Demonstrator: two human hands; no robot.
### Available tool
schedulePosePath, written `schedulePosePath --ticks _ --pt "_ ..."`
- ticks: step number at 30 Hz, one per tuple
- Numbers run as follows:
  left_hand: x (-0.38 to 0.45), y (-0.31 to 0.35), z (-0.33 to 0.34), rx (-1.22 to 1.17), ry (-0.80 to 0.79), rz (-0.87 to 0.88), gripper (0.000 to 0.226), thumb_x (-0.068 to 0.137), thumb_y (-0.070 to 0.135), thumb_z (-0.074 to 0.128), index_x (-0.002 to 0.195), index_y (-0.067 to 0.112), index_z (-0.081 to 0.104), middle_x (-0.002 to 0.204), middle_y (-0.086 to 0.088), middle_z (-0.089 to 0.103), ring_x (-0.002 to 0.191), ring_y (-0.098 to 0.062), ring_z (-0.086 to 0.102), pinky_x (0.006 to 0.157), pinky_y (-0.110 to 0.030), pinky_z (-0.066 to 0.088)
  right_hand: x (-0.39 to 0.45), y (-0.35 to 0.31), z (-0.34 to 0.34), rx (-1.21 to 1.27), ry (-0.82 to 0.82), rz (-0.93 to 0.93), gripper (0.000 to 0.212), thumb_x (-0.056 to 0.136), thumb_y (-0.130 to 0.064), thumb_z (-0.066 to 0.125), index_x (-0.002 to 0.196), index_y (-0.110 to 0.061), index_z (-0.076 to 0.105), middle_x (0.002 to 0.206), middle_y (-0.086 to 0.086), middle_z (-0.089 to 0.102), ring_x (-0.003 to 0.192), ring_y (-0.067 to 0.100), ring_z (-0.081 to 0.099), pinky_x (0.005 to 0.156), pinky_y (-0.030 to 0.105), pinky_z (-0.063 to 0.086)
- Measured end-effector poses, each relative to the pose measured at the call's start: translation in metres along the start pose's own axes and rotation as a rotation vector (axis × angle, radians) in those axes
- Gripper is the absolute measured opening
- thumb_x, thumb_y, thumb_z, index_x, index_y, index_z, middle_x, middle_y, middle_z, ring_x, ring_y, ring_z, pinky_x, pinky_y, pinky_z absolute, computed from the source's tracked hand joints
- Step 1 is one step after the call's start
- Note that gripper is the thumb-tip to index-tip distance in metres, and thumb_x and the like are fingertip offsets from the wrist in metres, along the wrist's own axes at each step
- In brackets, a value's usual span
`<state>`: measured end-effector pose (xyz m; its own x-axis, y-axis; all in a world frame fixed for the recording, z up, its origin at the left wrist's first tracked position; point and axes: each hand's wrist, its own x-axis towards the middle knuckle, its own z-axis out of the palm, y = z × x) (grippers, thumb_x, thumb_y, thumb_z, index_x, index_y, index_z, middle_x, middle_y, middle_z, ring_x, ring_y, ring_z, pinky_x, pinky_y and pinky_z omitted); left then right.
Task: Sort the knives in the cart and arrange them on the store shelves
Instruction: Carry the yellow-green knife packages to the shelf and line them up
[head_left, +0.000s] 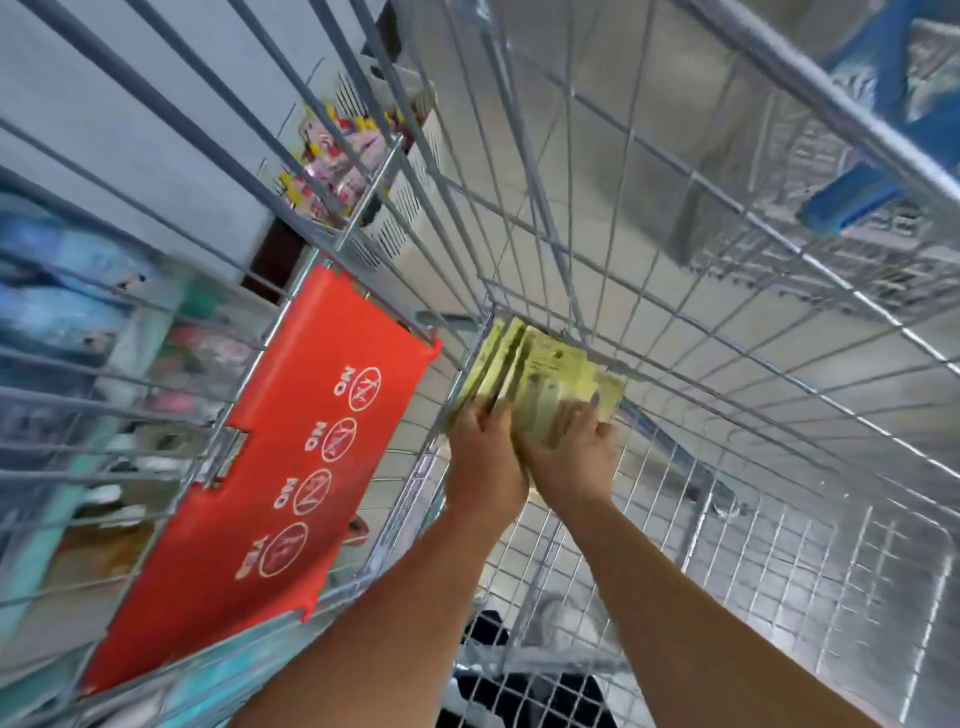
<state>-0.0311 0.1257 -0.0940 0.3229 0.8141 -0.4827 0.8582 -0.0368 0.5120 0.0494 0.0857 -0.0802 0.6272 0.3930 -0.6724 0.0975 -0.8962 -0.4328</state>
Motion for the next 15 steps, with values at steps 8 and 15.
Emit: schedulePosePath --ticks 8,15 --pt "-0.001 0.004 0.004 -0.056 0.045 0.056 0.026 0.088 0.014 0.053 0.113 0.019 0.059 0.113 -0.009 0.054 0.104 -0.026 0.051 0.087 -0.033 0.046 0.009 -0.002 0.007 0.076 0.036 0.116 0.074 0.076 -0.038 0.072 0.136 -0.016 0.035 0.128 0.013 0.037 0.116 0.037 0.046 0.1 0.042 0.042" --pt "0.005 0.006 0.0 0.041 0.016 -0.13 0.03 0.092 0.006 0.048 0.121 0.011 0.049 0.117 -0.01 0.057 0.105 -0.03 0.056 0.082 -0.04 0.047 0.01 0.01 0.0 0.124 0.013 0.208 0.061 0.068 -0.037 0.074 0.116 -0.009 0.047 0.112 0.009 0.056 0.1 0.031 0.058 0.085 0.039 0.051"
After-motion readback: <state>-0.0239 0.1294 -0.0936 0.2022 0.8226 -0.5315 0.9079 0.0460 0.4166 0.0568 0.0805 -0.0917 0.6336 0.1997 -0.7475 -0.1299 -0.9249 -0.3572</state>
